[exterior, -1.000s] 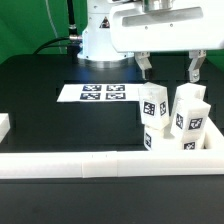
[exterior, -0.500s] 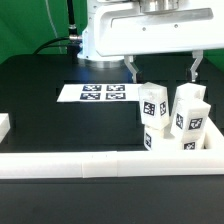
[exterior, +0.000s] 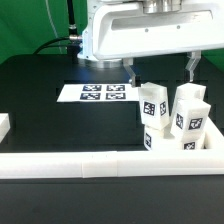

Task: Assemble stool

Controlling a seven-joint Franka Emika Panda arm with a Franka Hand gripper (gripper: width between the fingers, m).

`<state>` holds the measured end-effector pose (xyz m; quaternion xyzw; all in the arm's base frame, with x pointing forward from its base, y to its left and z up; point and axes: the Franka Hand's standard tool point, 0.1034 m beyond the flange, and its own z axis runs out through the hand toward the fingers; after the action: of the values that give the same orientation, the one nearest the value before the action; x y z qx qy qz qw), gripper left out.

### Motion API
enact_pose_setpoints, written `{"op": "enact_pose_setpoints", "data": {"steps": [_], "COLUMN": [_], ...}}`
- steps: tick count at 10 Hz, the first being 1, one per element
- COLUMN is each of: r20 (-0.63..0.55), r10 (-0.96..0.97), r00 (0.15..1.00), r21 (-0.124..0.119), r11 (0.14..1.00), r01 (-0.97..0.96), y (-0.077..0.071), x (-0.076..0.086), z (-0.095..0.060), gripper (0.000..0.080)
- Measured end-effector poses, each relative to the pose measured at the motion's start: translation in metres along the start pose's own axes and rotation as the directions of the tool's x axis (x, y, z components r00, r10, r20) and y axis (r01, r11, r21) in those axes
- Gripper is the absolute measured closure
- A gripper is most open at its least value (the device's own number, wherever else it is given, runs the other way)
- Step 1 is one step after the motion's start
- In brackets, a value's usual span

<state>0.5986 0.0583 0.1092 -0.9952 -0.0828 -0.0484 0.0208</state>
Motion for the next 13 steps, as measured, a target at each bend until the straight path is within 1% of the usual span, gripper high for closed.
{"op": "enact_pose_setpoints", "data": {"steps": [1,2,3,4,6,8,10,12,13], "r20": [0.015,0.011,0.017,0.026,0.037,0.032,0.035,0.037,0.037], "r10": [-0.101,-0.155,-0.196,-0.282,-0.261,-0.251,-0.247,-0.247,-0.246], "r00": [0.995,0.988,0.981,0.959,0.965,0.967,0.968,0.968,0.969], "r21": [-0.016,-0.022,-0.023,-0.029,-0.028,-0.037,-0.039,-0.039,-0.039], "r11": [0.995,0.988,0.98,0.959,0.965,0.967,0.968,0.968,0.968], "r01": [0.101,0.156,0.196,0.283,0.262,0.252,0.248,0.248,0.247], "y": [0.001,0.002,0.003,0.003,0.003,0.004,0.005,0.006,0.006], "x": [0.001,0.001,-0.002,-0.004,-0.008,-0.012,-0.017,-0.017,-0.017], "z": [0.0,0.001,0.003,0.005,0.012,0.017,0.02,0.021,0.021], "gripper": [0.015,0.015,0.015,0.015,0.015,0.015,0.015,0.0411,0.0411]}}
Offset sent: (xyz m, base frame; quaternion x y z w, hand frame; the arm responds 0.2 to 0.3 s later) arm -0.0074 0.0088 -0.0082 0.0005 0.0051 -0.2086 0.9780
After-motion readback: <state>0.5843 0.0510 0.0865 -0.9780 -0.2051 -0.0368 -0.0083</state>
